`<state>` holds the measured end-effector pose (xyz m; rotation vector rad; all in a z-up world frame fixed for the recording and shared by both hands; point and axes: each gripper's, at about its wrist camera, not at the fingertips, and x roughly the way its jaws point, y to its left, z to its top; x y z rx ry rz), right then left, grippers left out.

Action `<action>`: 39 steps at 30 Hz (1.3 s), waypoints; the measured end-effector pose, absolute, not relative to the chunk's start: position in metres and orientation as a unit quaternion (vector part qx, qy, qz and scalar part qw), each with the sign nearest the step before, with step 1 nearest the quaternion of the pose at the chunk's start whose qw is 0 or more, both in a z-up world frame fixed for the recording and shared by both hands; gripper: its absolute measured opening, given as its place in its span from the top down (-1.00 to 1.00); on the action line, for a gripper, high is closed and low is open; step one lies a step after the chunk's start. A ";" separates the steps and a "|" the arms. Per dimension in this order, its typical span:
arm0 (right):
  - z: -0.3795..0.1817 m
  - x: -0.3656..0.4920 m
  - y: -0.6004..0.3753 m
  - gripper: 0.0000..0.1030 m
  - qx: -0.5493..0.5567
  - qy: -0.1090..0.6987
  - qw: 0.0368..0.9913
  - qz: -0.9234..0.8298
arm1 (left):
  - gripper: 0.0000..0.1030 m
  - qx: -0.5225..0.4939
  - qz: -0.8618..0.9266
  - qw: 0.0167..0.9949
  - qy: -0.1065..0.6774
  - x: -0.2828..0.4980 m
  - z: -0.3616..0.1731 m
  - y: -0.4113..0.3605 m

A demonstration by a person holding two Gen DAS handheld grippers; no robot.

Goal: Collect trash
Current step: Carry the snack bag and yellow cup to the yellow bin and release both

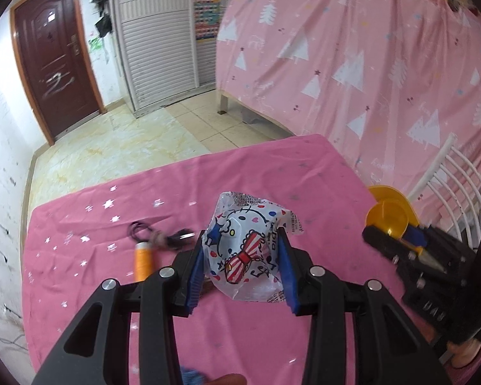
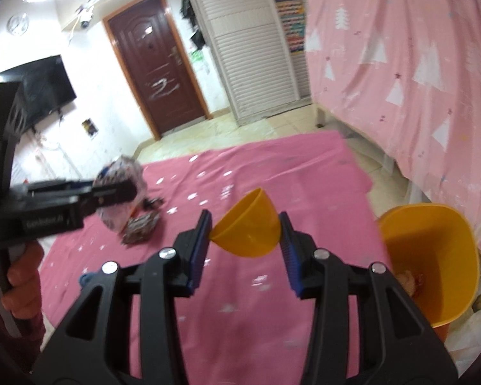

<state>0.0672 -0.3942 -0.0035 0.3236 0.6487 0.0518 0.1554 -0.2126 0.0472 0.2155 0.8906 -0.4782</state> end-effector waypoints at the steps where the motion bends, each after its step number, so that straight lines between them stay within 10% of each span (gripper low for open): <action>1: -0.003 0.066 -0.401 0.22 0.162 0.314 0.935 0.020 | 0.33 0.106 -0.231 0.868 0.426 0.154 0.047 -0.219; 30: -0.056 0.022 -0.580 0.21 0.307 0.274 0.901 -0.140 | 0.31 0.144 -0.339 0.799 0.476 0.116 0.012 -0.439; 39: -0.065 0.020 -0.593 -0.13 0.316 0.276 0.893 -0.161 | -0.10 0.124 -0.340 0.793 0.491 0.118 0.007 -0.459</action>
